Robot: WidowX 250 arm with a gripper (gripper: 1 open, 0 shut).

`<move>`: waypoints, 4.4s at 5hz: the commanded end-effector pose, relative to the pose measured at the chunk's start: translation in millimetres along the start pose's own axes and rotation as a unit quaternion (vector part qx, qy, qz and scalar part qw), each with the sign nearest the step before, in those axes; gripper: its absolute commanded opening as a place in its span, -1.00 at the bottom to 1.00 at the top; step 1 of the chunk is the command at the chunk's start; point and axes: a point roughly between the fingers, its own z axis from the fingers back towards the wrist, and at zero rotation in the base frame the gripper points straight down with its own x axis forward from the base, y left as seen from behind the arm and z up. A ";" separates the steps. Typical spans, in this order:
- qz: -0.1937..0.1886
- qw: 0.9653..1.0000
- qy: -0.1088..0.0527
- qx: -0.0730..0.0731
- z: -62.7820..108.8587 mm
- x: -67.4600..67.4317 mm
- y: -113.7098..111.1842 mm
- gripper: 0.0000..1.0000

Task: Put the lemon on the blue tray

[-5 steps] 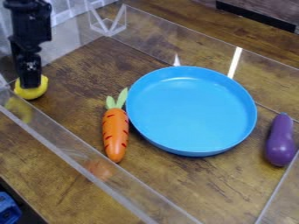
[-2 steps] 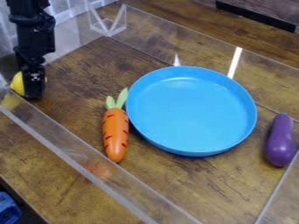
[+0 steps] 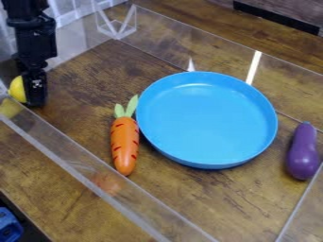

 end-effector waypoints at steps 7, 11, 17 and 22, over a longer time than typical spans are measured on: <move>0.027 0.998 -0.039 -0.028 14.9 3.1 10.5 1.00; 0.024 0.998 -0.036 -0.039 23.6 11.0 9.7 -1.00; -0.047 0.999 -0.016 -0.021 106.0 104.7 -60.4 -1.00; -0.134 0.991 -0.010 -0.022 104.9 139.4 -142.8 -1.00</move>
